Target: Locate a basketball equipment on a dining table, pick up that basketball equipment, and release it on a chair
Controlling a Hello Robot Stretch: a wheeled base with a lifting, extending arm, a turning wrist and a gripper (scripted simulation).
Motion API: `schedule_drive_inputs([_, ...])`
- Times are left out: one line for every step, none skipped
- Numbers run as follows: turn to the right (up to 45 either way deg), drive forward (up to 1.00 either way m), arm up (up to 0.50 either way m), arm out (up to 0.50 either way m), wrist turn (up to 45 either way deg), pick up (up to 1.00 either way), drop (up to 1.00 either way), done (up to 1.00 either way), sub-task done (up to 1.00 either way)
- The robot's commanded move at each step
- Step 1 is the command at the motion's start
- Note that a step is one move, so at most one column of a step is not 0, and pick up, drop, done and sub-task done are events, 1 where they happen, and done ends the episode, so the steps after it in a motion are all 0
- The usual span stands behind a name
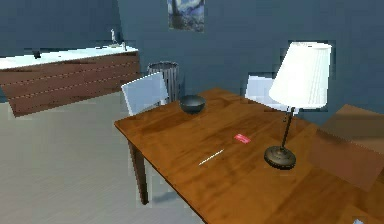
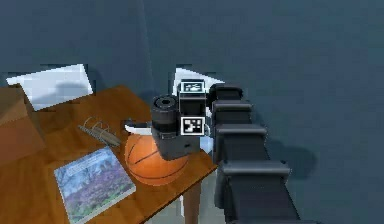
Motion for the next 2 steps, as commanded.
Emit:
schedule_drive_inputs([0.0,0.0,-0.2,0.0,0.0,0.0,0.0,0.0,0.0])
schedule_drive_inputs([0.0,0.0,0.0,0.0,0.0,1.0,0.0,0.0,0.0])
